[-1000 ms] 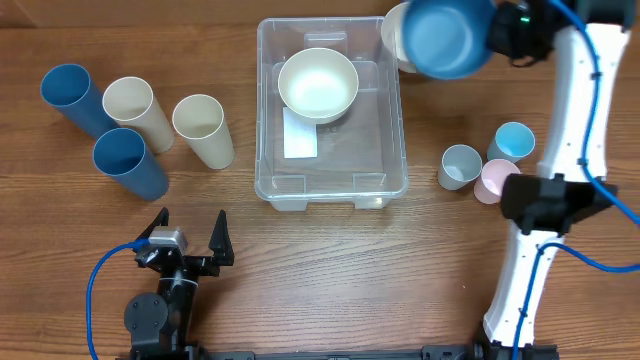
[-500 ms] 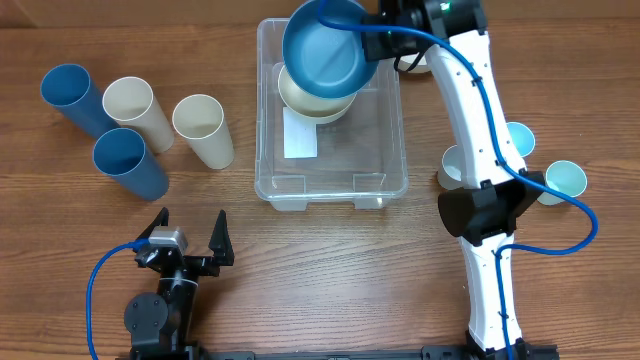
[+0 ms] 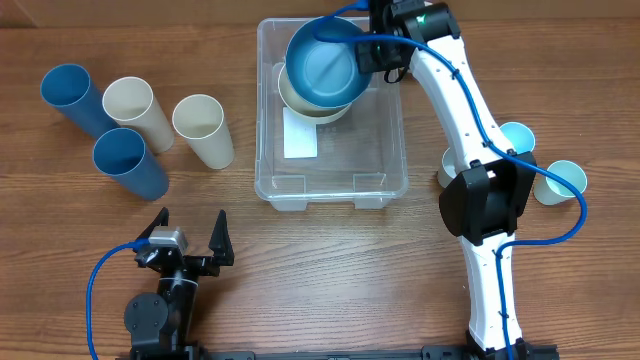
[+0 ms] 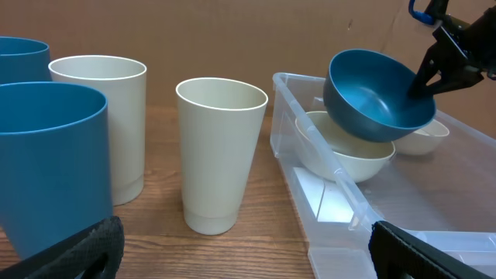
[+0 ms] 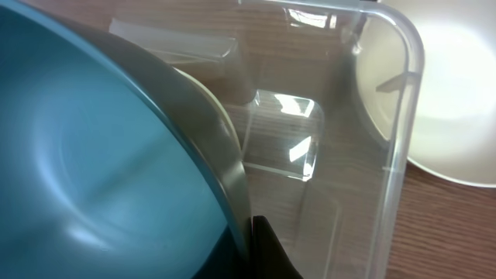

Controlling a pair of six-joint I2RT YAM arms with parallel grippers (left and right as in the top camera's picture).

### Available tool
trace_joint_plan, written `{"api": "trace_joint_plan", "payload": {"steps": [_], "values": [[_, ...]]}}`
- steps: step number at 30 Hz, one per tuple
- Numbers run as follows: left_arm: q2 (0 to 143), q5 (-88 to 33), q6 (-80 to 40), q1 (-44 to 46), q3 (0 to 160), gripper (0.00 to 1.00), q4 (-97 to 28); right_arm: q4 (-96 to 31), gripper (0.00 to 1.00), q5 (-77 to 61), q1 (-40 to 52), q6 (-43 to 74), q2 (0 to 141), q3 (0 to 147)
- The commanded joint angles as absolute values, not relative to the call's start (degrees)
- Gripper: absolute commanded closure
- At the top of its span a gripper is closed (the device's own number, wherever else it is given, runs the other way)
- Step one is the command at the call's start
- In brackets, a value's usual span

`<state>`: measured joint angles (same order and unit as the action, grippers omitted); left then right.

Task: Pack container
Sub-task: 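Carry the blue bowl over the bin and nest it in the cream bowl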

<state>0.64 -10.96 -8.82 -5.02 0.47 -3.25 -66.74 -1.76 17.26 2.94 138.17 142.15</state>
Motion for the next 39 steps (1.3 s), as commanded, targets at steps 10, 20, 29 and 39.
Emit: {"api": "trace_joint_plan", "payload": {"steps": [10,20,29,39], "values": [[0.3,-11.6,-9.2,-5.6,0.3,0.00,-3.2,-65.2,0.96,-3.6,19.9,3.0,136.7,141.7],[0.3,-11.6,-9.2,-5.6,0.3,0.00,-3.2,-63.9,0.96,-3.5,20.1,3.2,137.4,141.7],[0.3,-11.6,-9.2,-5.6,0.3,0.00,-3.2,-64.3,0.59,-3.2,20.1,3.2,140.6,141.4],[0.3,-11.6,-9.2,-5.6,0.3,0.00,-3.2,-66.6,0.48,-2.4,19.7,3.2,139.8,143.5]]}}
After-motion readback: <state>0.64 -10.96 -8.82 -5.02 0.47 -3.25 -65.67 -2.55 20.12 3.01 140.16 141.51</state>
